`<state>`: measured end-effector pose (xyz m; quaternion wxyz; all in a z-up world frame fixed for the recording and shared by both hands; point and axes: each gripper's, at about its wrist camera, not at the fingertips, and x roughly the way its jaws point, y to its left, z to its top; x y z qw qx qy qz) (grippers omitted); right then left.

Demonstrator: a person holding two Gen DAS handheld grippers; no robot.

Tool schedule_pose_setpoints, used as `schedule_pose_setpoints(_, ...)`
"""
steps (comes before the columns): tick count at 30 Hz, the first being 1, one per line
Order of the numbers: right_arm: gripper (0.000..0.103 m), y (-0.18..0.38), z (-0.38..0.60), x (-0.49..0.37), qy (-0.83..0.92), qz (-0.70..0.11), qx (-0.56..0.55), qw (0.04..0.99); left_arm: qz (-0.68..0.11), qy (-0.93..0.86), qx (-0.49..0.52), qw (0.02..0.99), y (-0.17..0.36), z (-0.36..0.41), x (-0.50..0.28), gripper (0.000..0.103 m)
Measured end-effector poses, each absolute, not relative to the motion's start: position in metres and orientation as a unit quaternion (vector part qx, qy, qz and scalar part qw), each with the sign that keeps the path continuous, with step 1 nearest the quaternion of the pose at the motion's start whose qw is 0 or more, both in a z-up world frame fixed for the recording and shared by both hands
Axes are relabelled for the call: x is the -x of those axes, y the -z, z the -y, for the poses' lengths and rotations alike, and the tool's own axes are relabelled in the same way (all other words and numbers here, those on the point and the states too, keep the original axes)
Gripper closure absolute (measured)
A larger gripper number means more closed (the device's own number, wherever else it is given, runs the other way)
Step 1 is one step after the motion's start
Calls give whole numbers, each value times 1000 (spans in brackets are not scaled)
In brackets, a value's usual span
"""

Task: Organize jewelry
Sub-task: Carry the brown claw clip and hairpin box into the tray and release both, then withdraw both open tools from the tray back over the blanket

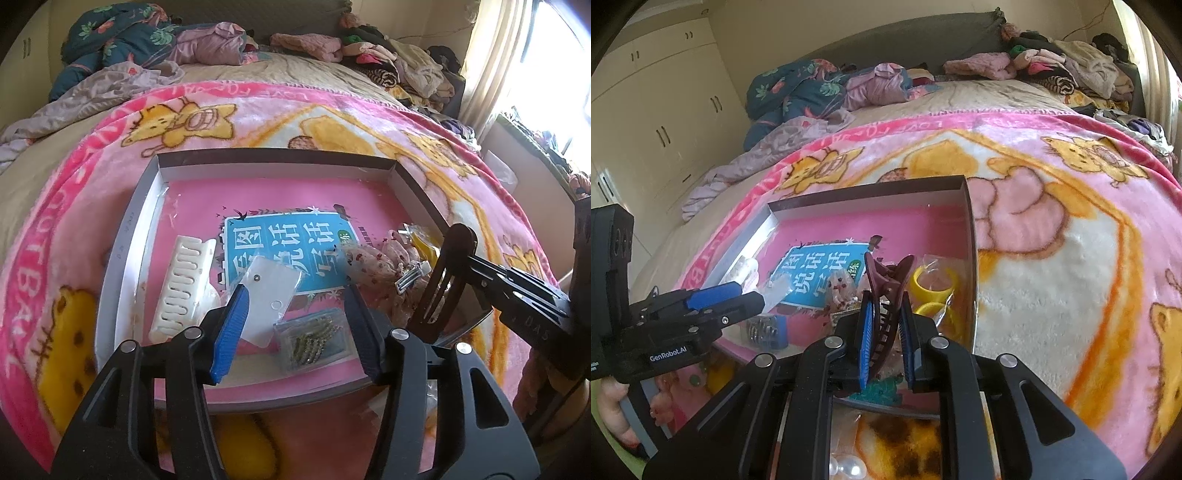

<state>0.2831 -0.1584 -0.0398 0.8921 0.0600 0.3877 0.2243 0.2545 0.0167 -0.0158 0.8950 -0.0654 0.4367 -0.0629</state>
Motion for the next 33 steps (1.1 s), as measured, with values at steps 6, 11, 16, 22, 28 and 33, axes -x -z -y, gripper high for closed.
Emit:
schedule_pose_setpoints(6, 65, 41, 162, -279, -215, -388, -67, 894, -437, 58, 66, 895, 13, -24, -251, 51)
schedule_pose_setpoints(11, 53, 37, 167, -272, -206, -383, -65, 898, -438, 59, 67, 895, 11, -25, -248, 44)
schedule_pose_setpoints(16, 48, 30, 173, -264, -198, -374, -65, 904, -432, 59, 69, 897, 6, -27, -240, 41)
schedule_pose_setpoints(22, 42, 21, 181, -255, -192, -365, -65, 909, -424, 54, 72, 901, -2, -29, -230, 31)
schedule_pose_setpoints(28, 32, 8, 182, -242, -188, -349, -59, 916, -413, 42, 83, 906, -14, -36, -220, 20)
schedule_pose_setpoints(33, 24, -3, 182, -231, -186, -334, -51, 923, -403, 35, 92, 910, -23, -43, -211, 16)
